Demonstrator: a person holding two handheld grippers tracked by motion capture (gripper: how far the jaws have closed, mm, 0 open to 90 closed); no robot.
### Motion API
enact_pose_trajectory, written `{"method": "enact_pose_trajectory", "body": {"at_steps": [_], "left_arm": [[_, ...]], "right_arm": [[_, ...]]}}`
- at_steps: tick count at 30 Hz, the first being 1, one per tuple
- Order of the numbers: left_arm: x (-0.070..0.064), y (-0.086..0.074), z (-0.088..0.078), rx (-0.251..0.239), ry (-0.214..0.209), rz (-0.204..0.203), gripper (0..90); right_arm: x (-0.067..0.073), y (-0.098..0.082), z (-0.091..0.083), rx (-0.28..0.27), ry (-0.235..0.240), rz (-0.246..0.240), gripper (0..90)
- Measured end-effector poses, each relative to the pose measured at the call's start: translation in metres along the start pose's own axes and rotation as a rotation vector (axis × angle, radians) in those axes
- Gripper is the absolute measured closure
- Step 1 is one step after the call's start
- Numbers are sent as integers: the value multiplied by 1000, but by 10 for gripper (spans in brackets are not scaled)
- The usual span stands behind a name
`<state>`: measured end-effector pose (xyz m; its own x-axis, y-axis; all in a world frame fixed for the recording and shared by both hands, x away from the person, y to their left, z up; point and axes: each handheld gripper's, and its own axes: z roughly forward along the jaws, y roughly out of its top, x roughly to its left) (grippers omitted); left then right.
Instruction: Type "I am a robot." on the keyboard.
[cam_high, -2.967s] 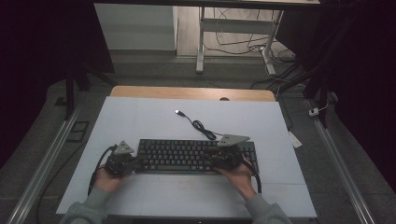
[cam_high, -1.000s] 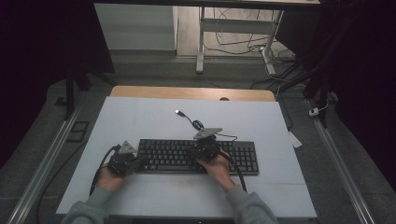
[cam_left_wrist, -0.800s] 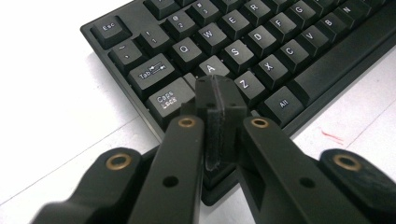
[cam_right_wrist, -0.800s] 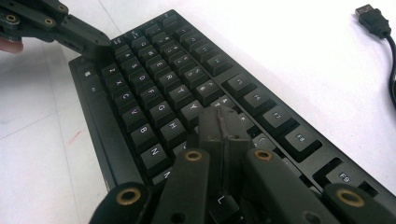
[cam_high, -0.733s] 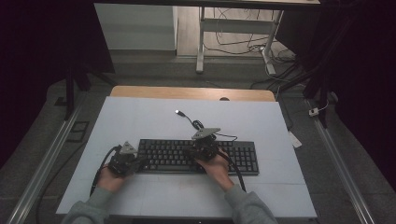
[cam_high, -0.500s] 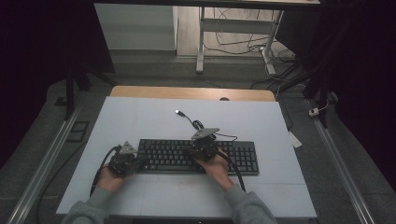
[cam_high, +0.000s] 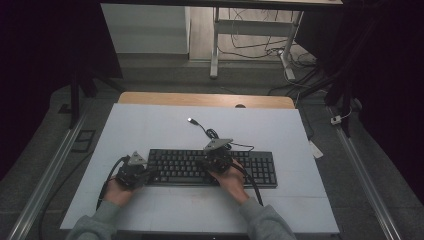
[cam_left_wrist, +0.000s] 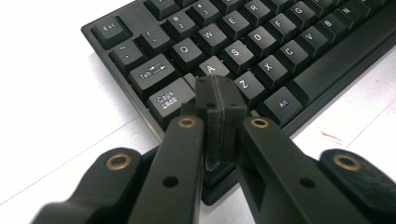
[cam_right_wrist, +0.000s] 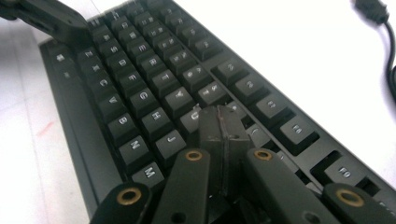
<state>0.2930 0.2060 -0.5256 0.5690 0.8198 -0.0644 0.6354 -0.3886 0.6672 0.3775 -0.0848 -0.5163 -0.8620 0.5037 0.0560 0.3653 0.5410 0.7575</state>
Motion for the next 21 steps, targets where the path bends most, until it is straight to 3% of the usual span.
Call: {"method": "enact_pose_trajectory", "body": {"at_steps": [12, 16, 18, 20, 21], "left_arm": [[1, 0, -14, -79, -16, -32, 883], [2, -1, -18, -104, -22, -40, 833], [2, -2, -20, -116, -23, -43, 717], [2, -2, -21, -126, -21, -48, 679], [2, -2, -21, -127, -18, -50, 598]], "right_arm": [[-6, -5, -30, -59, 4, 24, 899], [-9, -11, -43, -82, 0, 34, 886], [-11, -15, -52, -78, -6, 27, 727], [-11, -17, -56, -73, -14, 22, 694], [-12, -22, -62, -79, -12, 25, 633]]}}
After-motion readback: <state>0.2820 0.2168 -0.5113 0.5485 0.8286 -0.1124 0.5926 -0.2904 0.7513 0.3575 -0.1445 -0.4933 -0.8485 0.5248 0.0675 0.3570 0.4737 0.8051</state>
